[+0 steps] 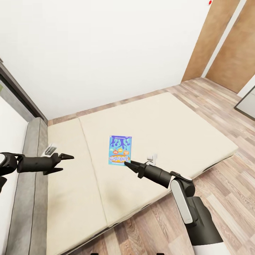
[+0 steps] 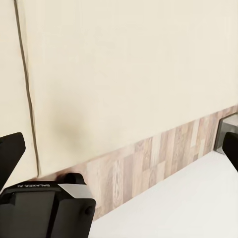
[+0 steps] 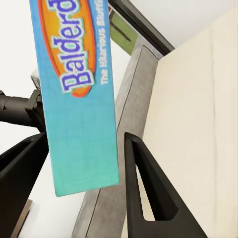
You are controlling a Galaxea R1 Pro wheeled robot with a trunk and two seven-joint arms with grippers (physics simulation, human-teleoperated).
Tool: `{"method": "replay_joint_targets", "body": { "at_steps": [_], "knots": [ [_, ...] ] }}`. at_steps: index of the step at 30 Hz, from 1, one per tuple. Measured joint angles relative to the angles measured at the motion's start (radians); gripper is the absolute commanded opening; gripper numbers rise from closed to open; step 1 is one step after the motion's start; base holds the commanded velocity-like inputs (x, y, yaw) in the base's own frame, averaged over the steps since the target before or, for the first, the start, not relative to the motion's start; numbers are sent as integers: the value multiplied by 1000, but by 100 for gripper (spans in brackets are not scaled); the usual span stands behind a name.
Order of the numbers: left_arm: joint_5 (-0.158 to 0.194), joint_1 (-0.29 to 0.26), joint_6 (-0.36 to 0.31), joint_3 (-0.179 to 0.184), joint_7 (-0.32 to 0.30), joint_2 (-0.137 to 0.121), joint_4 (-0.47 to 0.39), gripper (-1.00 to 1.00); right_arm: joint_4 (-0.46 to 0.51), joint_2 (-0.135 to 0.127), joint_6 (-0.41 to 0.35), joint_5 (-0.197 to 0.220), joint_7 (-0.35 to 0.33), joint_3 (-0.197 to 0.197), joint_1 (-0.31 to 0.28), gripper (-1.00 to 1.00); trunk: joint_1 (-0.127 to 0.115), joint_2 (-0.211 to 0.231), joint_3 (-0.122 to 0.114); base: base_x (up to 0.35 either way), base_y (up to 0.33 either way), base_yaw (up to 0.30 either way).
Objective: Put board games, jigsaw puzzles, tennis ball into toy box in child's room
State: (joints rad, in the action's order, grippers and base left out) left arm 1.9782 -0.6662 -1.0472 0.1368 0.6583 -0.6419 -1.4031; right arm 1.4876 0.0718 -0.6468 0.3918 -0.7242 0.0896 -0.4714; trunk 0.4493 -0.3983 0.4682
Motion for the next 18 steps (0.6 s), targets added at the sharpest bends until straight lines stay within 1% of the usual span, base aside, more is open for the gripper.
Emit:
{"method": "replay_joint_targets", "body": {
  "at_steps": [5, 12, 18],
  "knots": [
    [0, 0, 0, 0, 0, 0, 0, 100, 0, 0, 0, 0, 0, 0, 0, -100, 0, 0, 0, 38, -46, 8],
    [0, 0, 0, -2, -1, 0, 0, 100, 0, 0, 0, 0, 0, 0, 0, -100, 0, 0, 0, 3, -10, 147],
    [0, 0, 0, -2, 0, 0, 0, 100, 0, -1, 0, 0, 0, 0, 0, -100, 0, 0, 0, 0, -56, 43]
  ]
}}
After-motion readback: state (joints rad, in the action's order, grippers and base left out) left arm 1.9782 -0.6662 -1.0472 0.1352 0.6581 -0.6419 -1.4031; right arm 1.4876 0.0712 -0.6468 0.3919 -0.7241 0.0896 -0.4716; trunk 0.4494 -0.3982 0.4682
